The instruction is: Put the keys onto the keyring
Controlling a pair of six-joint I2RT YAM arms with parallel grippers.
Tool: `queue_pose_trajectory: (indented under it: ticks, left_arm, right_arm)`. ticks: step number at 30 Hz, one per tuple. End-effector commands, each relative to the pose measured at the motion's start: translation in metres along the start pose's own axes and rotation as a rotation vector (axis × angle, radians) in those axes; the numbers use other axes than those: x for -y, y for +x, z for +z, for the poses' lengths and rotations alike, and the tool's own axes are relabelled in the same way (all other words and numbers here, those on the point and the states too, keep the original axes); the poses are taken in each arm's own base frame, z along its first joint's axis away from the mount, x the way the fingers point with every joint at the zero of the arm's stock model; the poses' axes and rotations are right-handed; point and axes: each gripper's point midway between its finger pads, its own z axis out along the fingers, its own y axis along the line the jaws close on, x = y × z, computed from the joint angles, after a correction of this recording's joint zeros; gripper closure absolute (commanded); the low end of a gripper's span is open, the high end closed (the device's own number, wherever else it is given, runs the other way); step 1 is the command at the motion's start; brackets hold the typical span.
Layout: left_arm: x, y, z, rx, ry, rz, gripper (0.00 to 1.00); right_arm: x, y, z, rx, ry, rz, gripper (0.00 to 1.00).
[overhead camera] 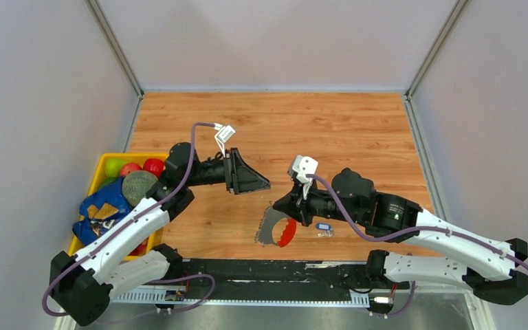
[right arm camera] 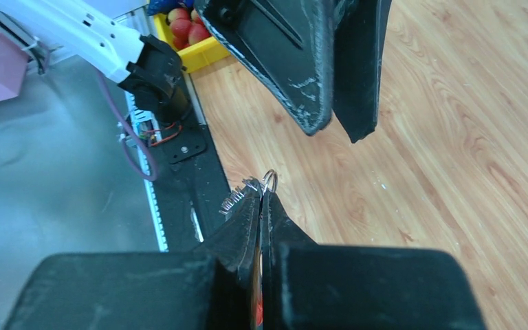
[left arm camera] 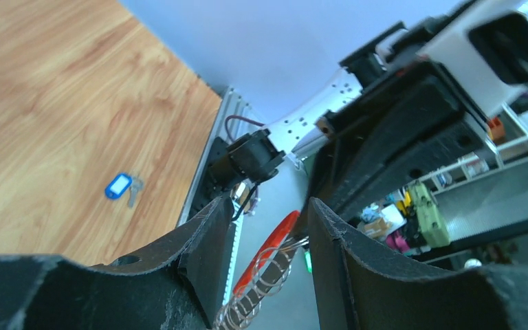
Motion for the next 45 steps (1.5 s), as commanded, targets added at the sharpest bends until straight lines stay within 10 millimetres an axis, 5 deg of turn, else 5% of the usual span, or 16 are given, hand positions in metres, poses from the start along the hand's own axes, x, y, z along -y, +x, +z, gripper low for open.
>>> queue_pose_trajectory:
  ticks: [1, 9, 18, 22, 30, 45]
  left_arm:
    - [0.041, -0.006, -0.008, 0.025, 0.172, 0.186, 0.46]
    - [0.047, 0.000, -0.012, 0.019, 0.205, 0.246, 0.47]
    - [0.005, 0.003, 0.003, 0.047, 0.103, 0.241, 0.47]
    - [-0.030, 0.019, 0.027, -0.014, 0.060, 0.198, 0.44]
    - [-0.105, 0.074, 0.087, -0.248, -0.111, 0.075, 0.38]
    - [-0.154, 0.140, 0.166, -0.514, -0.092, 0.096, 0.23]
  right_arm:
    - [-0.020, -0.028, -0.005, 0.038, -0.088, 0.053, 1.00]
    - [-0.014, -0.032, -0.017, 0.030, -0.045, 0.078, 1.00]
    - [0.014, 0.000, -0.043, -0.024, 0.142, 0.194, 1.00]
    - [0.026, 0.012, -0.062, -0.025, 0.226, 0.272, 1.00]
    - [0.038, 0.000, -0.098, 0.063, 0.314, 0.344, 1.00]
    - [0.026, -0.001, -0.088, 0.026, 0.242, 0.303, 1.00]
